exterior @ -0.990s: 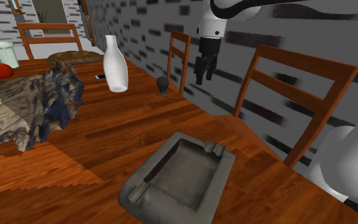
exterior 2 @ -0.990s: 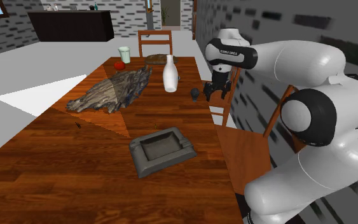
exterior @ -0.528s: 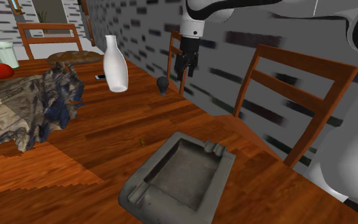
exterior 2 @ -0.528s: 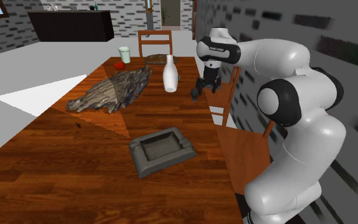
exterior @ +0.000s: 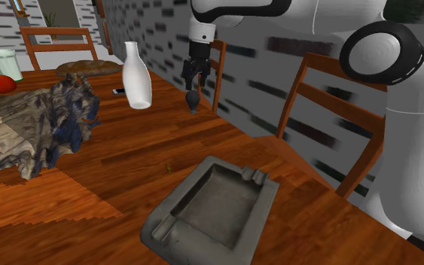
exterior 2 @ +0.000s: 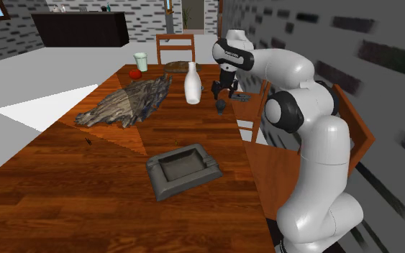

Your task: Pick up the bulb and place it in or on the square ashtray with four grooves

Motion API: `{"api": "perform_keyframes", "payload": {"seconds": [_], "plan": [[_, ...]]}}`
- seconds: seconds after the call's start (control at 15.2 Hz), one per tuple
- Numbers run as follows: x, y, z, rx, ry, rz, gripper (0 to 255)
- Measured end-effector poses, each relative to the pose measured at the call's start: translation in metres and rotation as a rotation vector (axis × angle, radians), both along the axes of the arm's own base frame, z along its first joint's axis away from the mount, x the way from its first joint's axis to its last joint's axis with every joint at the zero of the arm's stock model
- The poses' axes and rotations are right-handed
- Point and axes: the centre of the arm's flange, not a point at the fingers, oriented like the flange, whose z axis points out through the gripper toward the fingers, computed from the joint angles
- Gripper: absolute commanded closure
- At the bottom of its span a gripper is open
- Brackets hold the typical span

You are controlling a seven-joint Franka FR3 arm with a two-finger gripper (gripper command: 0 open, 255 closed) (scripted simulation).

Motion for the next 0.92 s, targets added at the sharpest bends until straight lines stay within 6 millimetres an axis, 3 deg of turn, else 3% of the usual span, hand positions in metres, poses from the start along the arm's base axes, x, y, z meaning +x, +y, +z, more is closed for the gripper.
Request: {"api": "perform_keyframes", "payload": {"seconds": [0.53,0.92], "plan": [[0.008,0.007,-0.038,0.002,-0.003,0.003,0],[0.009,0.007,-0.041,0.003,-0.003,0.002,0]]}}
